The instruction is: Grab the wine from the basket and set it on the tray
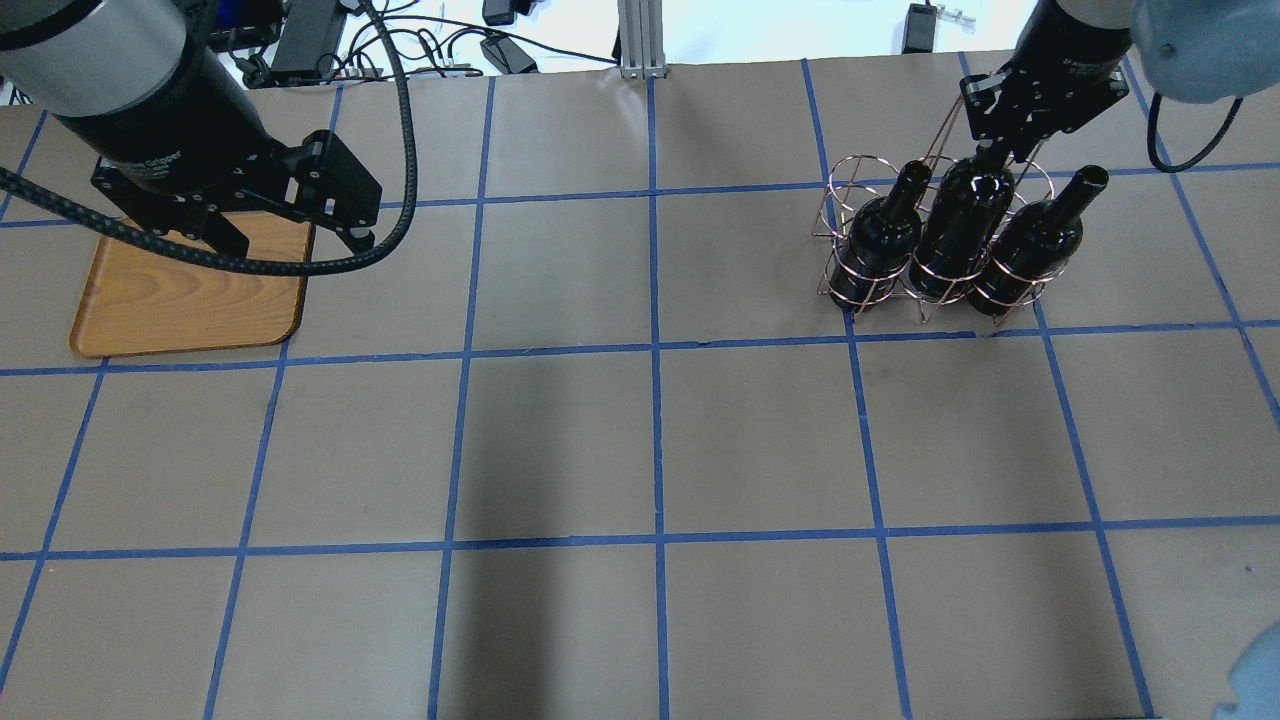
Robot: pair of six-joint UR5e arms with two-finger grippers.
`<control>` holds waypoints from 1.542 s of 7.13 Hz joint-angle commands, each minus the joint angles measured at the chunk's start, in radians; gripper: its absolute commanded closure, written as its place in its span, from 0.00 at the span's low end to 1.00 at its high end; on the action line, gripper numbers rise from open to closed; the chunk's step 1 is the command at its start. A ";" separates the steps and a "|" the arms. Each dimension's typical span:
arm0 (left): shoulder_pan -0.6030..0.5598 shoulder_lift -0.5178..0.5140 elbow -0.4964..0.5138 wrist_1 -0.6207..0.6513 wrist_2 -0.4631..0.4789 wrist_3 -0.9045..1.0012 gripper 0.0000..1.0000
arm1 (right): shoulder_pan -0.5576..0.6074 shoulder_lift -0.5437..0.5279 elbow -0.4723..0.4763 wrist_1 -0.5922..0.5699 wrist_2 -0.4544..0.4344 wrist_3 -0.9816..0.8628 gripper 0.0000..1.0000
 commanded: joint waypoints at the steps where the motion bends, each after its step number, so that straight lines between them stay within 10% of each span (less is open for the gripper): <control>1: 0.000 0.000 0.000 -0.001 -0.001 0.000 0.00 | 0.000 -0.026 -0.030 0.063 0.001 0.000 1.00; 10: 0.000 0.002 0.000 0.001 -0.001 0.002 0.00 | 0.000 -0.072 -0.028 0.117 0.030 -0.020 1.00; 11: 0.000 0.000 0.000 0.001 -0.001 0.000 0.00 | 0.000 -0.060 -0.015 0.097 0.025 -0.090 0.30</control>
